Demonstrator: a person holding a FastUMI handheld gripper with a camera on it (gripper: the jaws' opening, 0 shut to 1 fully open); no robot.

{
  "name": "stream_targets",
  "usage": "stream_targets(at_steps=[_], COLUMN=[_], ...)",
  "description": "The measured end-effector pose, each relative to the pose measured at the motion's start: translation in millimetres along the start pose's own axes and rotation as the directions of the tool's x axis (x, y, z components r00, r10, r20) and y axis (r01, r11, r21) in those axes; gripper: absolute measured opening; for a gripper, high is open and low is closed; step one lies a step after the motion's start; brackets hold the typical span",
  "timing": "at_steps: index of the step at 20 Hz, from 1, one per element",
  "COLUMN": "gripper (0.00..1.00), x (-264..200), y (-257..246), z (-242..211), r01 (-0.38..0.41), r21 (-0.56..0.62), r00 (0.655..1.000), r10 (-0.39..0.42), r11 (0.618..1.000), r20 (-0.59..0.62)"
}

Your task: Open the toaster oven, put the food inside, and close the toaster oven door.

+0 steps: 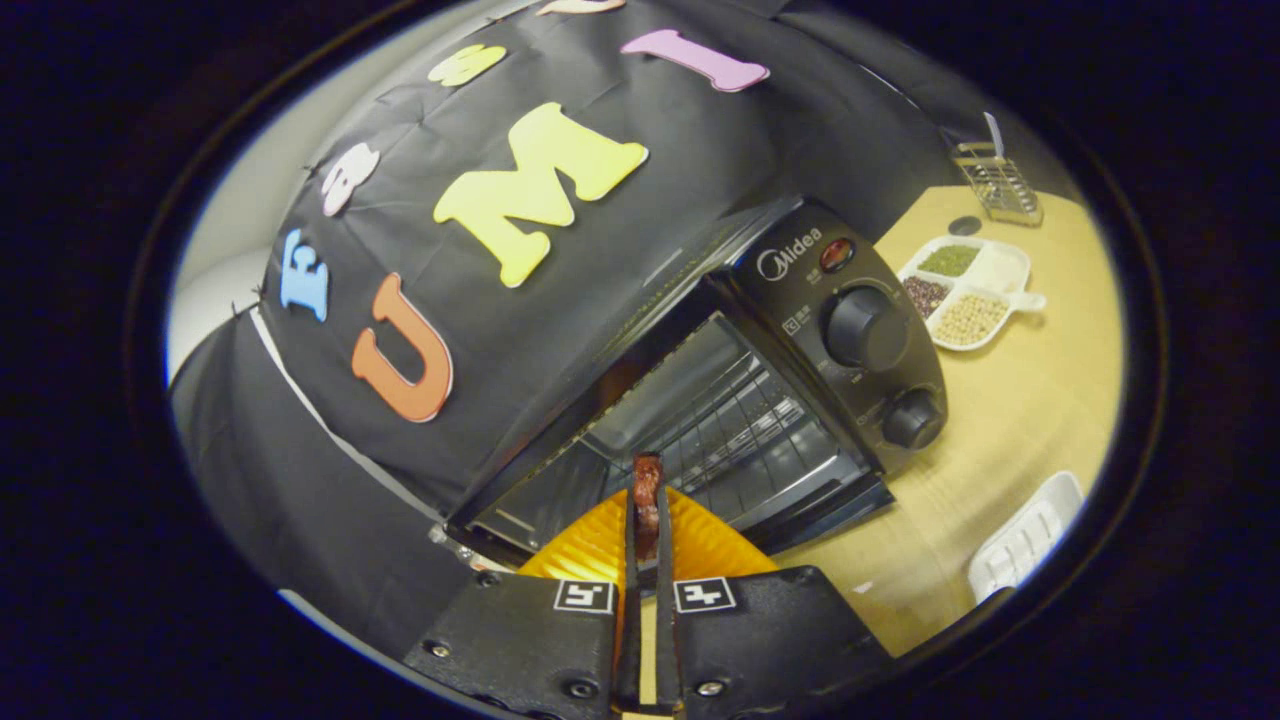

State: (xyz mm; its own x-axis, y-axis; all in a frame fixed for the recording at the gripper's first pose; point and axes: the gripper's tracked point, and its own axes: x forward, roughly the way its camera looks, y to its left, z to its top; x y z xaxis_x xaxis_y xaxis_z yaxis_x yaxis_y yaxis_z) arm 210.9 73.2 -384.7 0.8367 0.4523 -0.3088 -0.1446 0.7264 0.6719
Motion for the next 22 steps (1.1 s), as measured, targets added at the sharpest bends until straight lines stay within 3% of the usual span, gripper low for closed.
stream_targets(at_steps=[4,10,16,19,22], gripper=[0.09,0.10,0.13,0.20,0.24], x=[32.7,49.8,47.0,44.3,30.6], y=[-8.3,-15.1,-24.6,-36.1,-32.6], z=[-4.3,-0.1,4.6,4.6,16.2], r01=[-0.019,-0.007,0.085,0.205,0.258], r21=[0.045,0.018,-0.079,-0.215,-0.349], r00=[1.000,1.000,0.996,0.979,0.966], r10=[0.019,0.006,-0.082,-0.200,-0.239], r11=[0.999,1.000,0.993,0.955,0.901], r20=[-0.014,0.029,0.044,0.047,0.098])
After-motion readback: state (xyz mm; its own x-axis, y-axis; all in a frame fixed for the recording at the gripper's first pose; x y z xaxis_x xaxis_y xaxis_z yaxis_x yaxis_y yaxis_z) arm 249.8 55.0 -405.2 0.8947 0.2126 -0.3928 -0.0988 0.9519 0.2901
